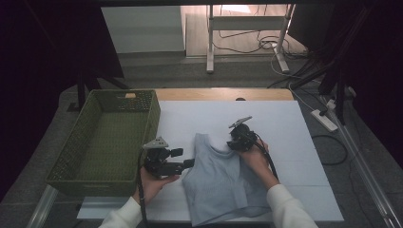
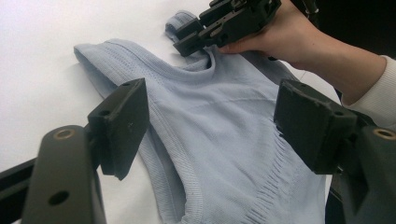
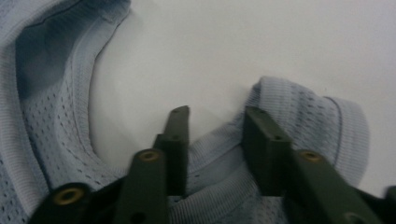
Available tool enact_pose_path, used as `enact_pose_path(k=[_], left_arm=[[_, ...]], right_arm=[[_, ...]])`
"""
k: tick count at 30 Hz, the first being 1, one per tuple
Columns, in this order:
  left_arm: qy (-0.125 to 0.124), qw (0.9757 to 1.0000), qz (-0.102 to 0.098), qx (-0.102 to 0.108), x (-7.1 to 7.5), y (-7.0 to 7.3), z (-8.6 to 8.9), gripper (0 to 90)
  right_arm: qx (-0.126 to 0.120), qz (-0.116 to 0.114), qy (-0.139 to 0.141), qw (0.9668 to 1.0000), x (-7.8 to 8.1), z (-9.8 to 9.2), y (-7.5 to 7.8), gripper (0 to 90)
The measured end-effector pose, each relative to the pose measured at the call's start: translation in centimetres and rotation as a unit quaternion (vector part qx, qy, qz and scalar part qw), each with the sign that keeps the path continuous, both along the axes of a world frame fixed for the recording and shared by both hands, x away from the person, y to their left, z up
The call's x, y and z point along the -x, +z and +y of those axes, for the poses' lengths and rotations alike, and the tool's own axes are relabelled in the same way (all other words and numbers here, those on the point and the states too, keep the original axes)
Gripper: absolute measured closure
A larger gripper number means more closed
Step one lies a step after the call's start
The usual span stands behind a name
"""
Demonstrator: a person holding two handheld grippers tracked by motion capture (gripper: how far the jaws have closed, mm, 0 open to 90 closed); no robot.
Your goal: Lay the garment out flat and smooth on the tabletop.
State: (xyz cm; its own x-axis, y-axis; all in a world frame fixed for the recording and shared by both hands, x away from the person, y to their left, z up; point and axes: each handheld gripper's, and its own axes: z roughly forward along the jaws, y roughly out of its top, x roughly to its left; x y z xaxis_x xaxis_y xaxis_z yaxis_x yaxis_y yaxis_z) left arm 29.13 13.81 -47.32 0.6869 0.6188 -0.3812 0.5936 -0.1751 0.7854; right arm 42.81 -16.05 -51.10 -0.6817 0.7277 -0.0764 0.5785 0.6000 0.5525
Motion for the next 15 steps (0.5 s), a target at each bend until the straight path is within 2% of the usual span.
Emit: enact_pose_path(k=[5,10,13,15], left_arm=[[0.000,1.0000,0.000,-0.001,0.0,0.0,0.0,26.4],[-0.001,1.0000,-0.001,-0.001,-0.1,0.0,0.0,26.5],[-0.001,1.0000,0.000,-0.001,-0.1,0.0,0.0,26.5],[-0.001,1.0000,0.000,-0.001,-0.1,0.0,0.0,26.5]], right_arm=[[0.009,-0.004,0.006,0.9999,0.0,-0.2,0.1,84.9],[-0.011,-0.002,0.008,0.9999,-0.2,-0.8,0.1,87.0],[-0.023,-0.020,0.006,0.9995,-0.2,-1.0,0.3,87.2],[-0.041,-0.037,0.003,0.9985,-0.2,-1.1,0.6,87.2]])
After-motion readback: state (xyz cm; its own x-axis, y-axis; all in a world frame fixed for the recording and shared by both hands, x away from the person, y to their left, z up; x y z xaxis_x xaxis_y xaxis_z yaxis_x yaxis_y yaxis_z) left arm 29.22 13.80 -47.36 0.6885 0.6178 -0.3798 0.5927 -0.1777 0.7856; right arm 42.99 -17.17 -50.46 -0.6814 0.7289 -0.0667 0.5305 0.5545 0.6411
